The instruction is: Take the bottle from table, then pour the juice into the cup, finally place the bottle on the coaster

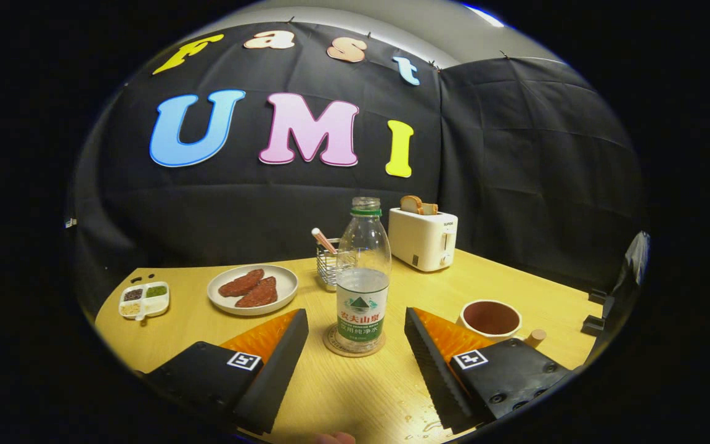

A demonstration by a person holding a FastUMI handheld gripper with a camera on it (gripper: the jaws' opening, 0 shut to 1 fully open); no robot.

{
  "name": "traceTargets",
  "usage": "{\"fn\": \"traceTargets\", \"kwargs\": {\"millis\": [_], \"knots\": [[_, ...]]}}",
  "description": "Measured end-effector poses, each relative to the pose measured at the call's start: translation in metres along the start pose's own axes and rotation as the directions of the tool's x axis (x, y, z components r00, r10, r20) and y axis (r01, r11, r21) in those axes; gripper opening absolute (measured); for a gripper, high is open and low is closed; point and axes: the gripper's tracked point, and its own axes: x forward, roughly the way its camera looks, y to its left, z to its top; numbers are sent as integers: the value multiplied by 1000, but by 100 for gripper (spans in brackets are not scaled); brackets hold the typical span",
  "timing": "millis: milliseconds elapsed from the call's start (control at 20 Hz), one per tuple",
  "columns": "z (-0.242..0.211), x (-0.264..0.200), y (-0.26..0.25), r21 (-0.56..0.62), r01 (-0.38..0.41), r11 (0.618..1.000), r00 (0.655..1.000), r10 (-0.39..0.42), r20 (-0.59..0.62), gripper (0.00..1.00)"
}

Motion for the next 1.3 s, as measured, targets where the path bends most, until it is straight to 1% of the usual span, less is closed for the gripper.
{"fn": "traceTargets", "kwargs": {"millis": [200,450,600,950,1150,1300], "knots": [[23,-35,11,17,-90,996,996,90,21,97],[62,-74,7,17,-186,982,981,185,57,97],[84,-92,-5,16,-218,976,974,217,73,97],[117,-117,-30,23,-290,957,953,286,94,96],[128,-126,-35,28,-335,942,938,331,102,96],[130,-131,-41,26,-355,934,931,351,99,96]]}}
